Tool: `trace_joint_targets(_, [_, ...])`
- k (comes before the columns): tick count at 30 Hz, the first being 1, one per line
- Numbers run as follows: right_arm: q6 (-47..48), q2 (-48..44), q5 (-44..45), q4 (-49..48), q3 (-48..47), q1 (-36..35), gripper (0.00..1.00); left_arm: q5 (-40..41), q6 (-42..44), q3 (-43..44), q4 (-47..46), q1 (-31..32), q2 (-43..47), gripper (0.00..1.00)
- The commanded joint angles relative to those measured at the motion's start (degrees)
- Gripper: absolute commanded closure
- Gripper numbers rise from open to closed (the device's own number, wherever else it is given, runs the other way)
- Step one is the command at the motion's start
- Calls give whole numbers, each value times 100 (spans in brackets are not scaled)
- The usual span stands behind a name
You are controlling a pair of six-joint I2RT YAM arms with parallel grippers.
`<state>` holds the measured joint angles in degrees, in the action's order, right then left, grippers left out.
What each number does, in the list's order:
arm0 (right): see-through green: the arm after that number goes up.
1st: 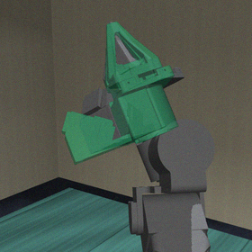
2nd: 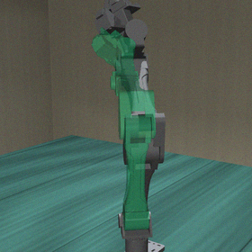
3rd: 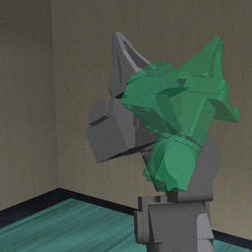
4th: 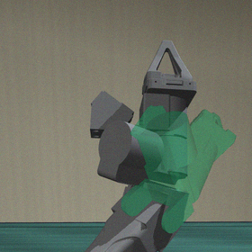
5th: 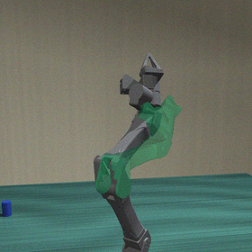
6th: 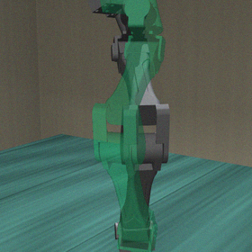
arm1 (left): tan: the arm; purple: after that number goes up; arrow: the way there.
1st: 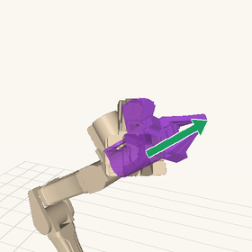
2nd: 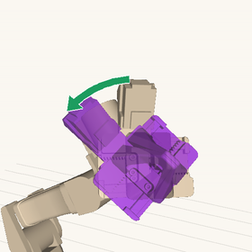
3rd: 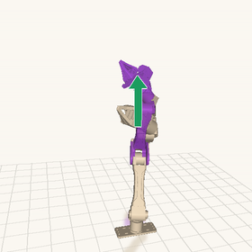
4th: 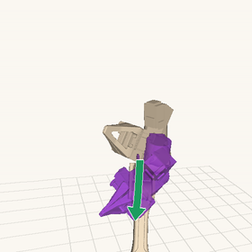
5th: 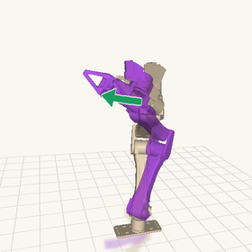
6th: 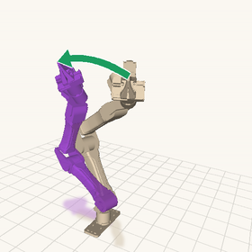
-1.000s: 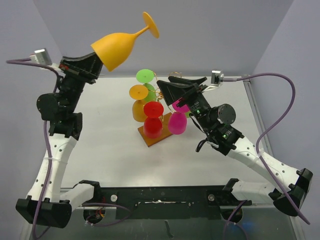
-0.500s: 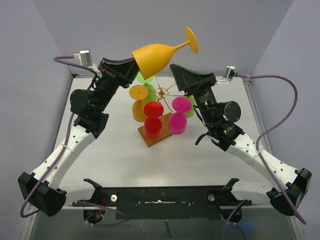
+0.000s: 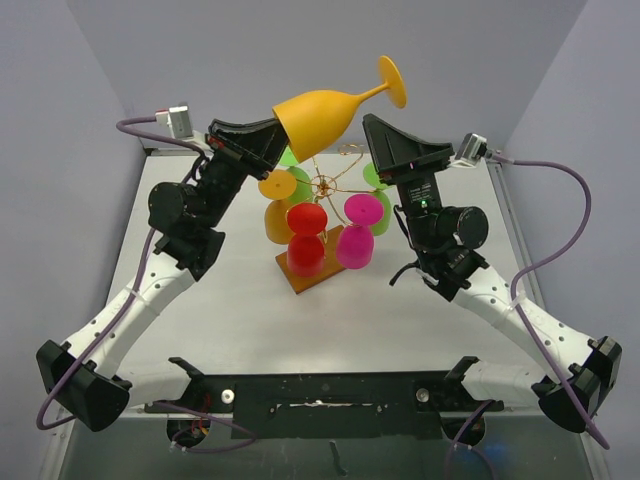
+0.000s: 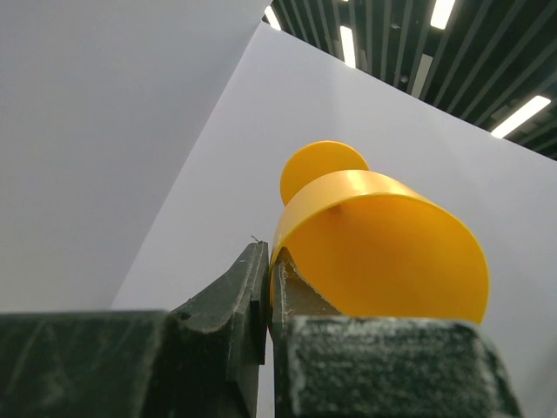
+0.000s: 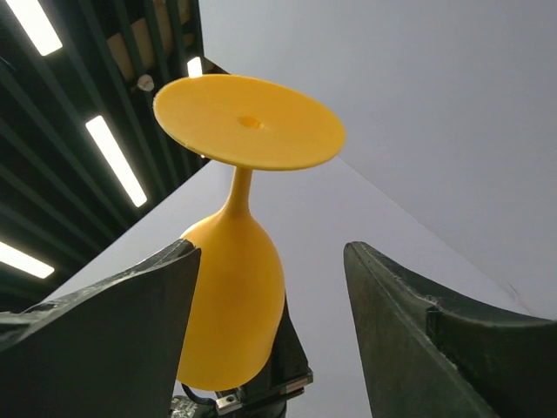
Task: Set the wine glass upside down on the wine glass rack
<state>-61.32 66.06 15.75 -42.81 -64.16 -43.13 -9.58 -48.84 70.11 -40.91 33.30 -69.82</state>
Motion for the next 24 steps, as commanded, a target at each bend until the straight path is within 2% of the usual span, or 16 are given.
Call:
trace_joint_targets(1, [-152,42,80,-801,-43,58,34,84,76,-28,-419,29,216,100])
trace_joint_targets(12, [-292,294,-54,-959,-286,117,49,-92,33,-229,-504,79,366,100])
trace_joint_targets(24, [-514,513,-265,-1295,-410,191,53,-180,6,-480,-603,122,442,100])
